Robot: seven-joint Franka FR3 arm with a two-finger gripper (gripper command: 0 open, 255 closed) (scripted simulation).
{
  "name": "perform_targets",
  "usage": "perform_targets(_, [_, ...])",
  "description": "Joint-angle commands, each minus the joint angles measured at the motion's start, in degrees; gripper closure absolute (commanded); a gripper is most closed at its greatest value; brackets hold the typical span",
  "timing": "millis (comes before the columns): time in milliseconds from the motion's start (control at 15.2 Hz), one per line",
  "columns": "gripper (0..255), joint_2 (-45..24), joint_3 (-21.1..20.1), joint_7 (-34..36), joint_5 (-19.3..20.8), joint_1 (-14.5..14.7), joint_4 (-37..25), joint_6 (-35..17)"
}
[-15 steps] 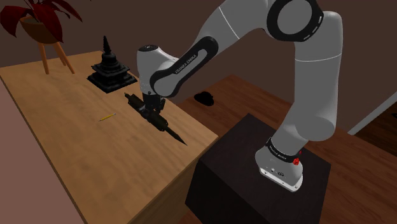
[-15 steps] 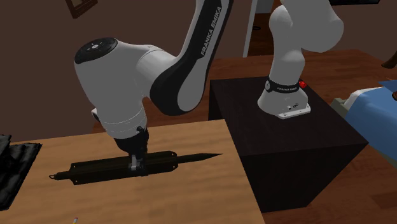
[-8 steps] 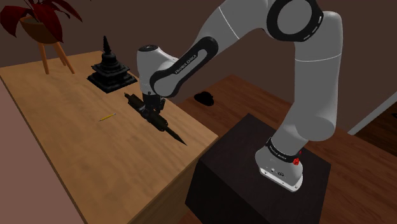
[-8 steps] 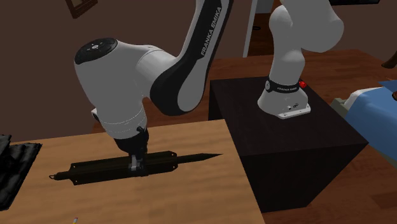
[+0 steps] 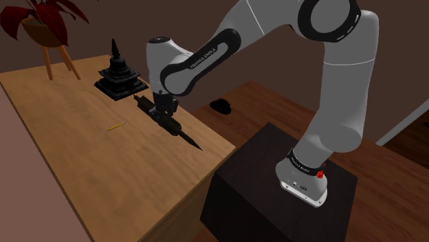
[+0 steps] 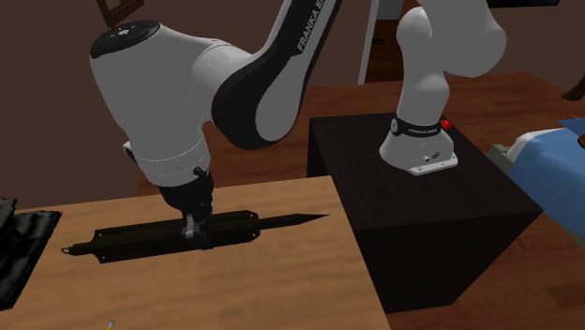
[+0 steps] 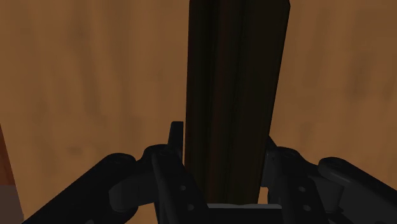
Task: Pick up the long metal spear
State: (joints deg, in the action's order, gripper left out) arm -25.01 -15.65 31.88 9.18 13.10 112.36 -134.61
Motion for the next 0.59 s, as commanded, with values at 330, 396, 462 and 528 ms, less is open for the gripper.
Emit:
perform_targets(330, [255, 3.8, -0.8, -0.9, -1.5, -0.6, -0.3, 4.0])
perform_targets(396, [255, 4.3, -0.9, -1.1, -1.7, -0.7, -0.5, 4.6])
perform_targets(462, [255, 4.3, -0.9, -1.1, -1.7, -0.7, -0.5, 4.7])
perform_targets(528, [255, 4.3, -0.9, -1.1, -1.7, -0.7, -0.5, 4.7])
